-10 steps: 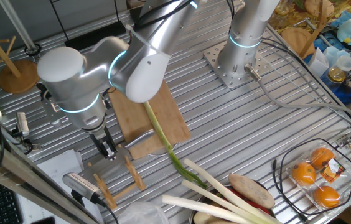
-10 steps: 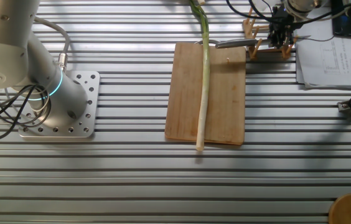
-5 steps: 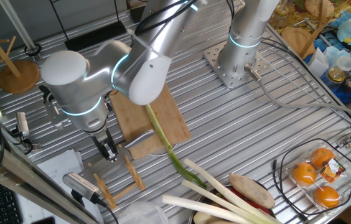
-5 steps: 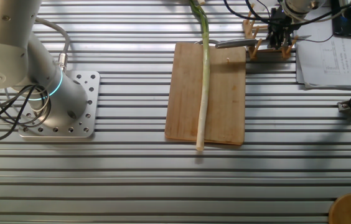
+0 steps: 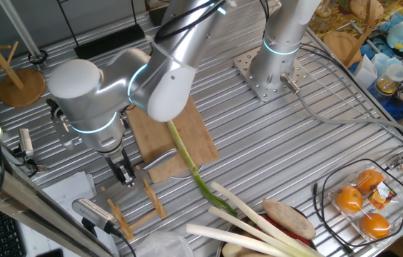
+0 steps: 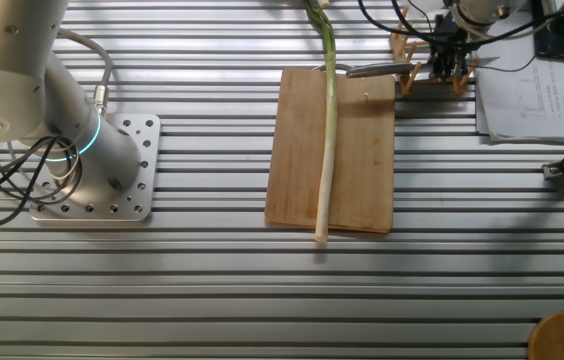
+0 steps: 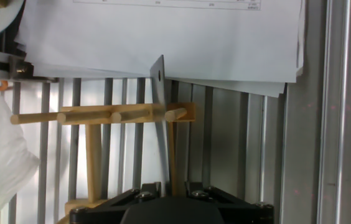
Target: Chop the scallions
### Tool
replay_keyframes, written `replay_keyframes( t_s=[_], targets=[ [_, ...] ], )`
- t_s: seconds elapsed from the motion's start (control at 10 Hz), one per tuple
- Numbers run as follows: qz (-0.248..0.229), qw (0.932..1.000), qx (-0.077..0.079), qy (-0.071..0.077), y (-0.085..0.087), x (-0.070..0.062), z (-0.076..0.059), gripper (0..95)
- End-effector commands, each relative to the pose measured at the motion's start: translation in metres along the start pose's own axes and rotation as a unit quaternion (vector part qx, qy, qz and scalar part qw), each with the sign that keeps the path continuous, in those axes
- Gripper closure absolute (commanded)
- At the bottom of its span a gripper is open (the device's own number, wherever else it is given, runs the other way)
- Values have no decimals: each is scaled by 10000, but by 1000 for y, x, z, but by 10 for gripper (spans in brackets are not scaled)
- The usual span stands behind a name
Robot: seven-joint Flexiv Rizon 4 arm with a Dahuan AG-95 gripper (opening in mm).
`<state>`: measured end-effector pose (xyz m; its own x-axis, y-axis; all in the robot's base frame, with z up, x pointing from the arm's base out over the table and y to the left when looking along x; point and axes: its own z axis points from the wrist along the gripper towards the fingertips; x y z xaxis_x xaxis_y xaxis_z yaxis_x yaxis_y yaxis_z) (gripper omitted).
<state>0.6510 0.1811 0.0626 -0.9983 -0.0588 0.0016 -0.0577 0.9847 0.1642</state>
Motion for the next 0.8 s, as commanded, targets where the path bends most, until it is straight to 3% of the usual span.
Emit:
replay_keyframes(
  t_s=[0.1,0.4,0.5,0.8],
  targets=[
    [3,10000,3,-13,0,0,0,760],
    [1,10000,-11,-21,-1,-1,4,760],
    [15,10000,-61,-33,-2,-1,4,950],
    [37,9999,-129,-44,-1,-1,4,950]
  ],
)
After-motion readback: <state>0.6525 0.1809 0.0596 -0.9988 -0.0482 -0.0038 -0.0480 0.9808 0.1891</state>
